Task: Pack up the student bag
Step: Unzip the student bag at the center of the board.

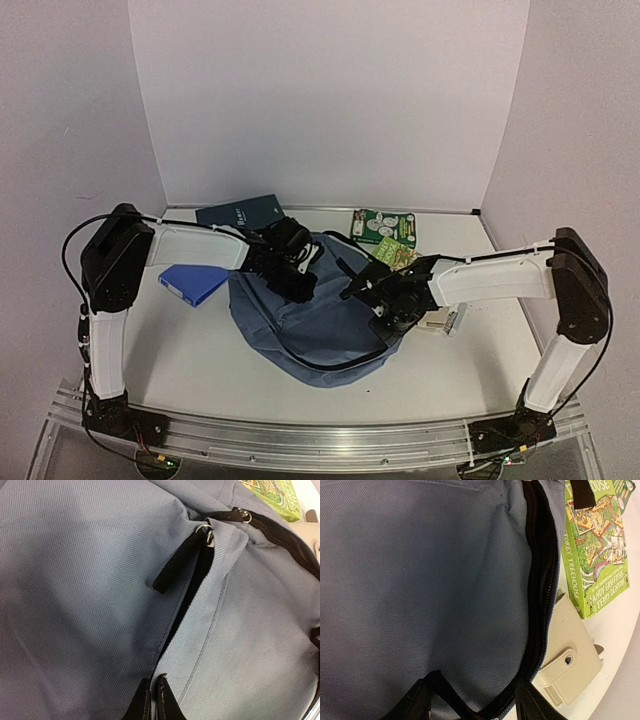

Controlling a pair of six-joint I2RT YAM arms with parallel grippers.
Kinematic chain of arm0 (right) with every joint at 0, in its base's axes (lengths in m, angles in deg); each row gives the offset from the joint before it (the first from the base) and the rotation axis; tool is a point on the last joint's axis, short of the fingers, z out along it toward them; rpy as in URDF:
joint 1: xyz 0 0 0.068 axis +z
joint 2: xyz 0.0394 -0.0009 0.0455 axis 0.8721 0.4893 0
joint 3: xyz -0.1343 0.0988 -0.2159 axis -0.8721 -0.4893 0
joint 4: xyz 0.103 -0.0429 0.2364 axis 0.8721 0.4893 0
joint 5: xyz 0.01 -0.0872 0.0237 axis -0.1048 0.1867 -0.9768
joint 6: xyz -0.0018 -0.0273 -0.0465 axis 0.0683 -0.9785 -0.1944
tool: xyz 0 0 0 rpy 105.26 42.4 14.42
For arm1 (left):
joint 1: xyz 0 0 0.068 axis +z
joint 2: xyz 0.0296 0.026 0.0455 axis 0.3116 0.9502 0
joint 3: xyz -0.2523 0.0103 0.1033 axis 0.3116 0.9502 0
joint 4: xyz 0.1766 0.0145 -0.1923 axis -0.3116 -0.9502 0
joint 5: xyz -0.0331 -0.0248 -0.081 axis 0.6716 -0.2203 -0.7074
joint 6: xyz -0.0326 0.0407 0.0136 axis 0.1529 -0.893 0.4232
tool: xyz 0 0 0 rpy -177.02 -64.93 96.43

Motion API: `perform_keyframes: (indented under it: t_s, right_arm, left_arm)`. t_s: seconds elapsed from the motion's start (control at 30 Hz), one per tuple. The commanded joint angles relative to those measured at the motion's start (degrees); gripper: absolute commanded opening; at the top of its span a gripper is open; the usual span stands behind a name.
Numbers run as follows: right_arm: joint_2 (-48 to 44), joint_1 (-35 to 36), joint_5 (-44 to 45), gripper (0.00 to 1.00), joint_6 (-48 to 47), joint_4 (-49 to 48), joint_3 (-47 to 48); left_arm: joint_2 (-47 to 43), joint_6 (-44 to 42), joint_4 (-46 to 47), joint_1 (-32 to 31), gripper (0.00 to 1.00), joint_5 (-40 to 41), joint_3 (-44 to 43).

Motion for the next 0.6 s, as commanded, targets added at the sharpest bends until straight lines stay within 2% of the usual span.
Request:
perform_keyframes:
  t_s: [0.0, 0.27, 0.4, 0.57]
  right_arm:
    - [1.36, 0.45, 5.38, 0.43, 0.49, 0.7, 1.25]
    - [-1.61, 0.5, 4.8, 0.01, 3.94, -1.19, 1.28]
    - [-4.73, 0.54, 0.81, 0.0, 6.06, -1.39, 0.69]
    - [-10.46, 0.83, -8.27, 0.0, 8.9, -2.73, -0.75]
  left_arm:
    - [-3.46, 1.02, 0.94, 0.12, 0.0, 0.9, 0.36]
    - [-2.75, 2.73, 0.81, 0.29, 0.0, 1.3, -0.1]
    - [-2.38, 5.53, 0.44, 1.39, 0.0, 1.51, -0.3]
    - [-2.43, 9.11, 1.97, 3.19, 0.0, -0.63, 0.75]
